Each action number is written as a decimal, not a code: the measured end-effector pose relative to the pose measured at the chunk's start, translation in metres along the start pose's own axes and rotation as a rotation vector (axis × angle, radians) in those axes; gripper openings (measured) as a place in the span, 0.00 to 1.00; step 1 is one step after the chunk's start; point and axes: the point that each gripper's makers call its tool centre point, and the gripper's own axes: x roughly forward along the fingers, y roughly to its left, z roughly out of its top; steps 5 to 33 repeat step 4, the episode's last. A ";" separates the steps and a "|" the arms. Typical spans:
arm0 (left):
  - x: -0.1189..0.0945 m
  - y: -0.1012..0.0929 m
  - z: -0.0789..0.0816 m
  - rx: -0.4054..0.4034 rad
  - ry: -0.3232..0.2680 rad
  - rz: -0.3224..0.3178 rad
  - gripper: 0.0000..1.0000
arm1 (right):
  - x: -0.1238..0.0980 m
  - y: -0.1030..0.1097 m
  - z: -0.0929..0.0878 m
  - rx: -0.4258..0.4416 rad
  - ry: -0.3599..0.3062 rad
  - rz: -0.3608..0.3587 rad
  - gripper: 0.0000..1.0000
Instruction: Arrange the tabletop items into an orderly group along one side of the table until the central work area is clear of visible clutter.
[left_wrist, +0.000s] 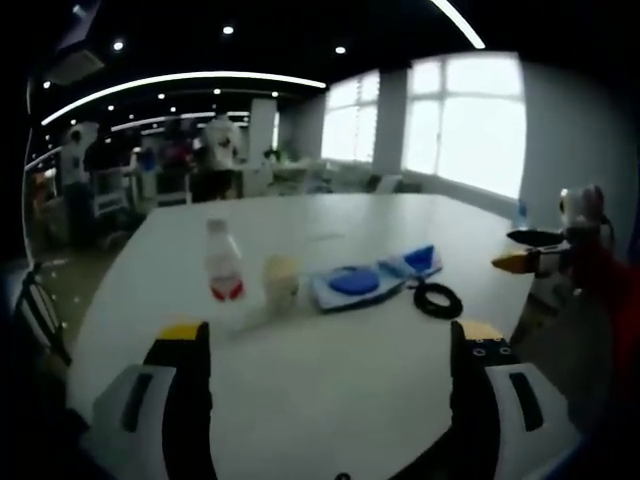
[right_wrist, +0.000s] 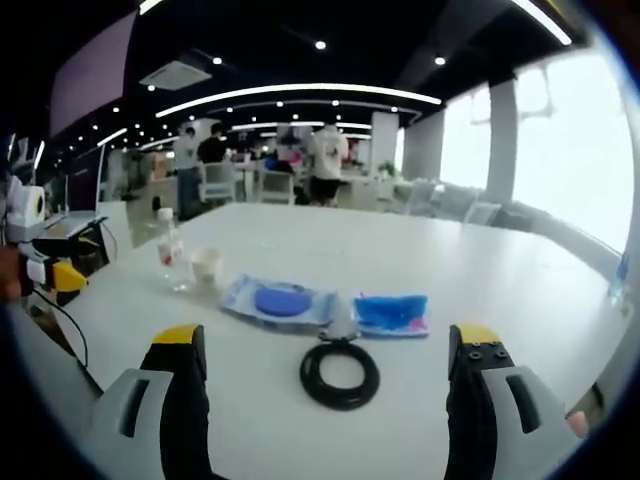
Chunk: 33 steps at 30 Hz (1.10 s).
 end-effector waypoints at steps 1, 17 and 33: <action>0.000 0.000 0.000 0.001 0.000 0.001 0.97 | 0.000 0.000 0.000 -0.001 0.000 0.001 1.00; 0.000 0.000 0.000 0.001 0.000 0.002 0.97 | 0.000 0.001 0.000 0.000 0.000 0.003 1.00; 0.000 0.000 0.000 0.001 0.000 0.002 0.97 | 0.000 0.001 0.000 0.000 0.000 0.003 1.00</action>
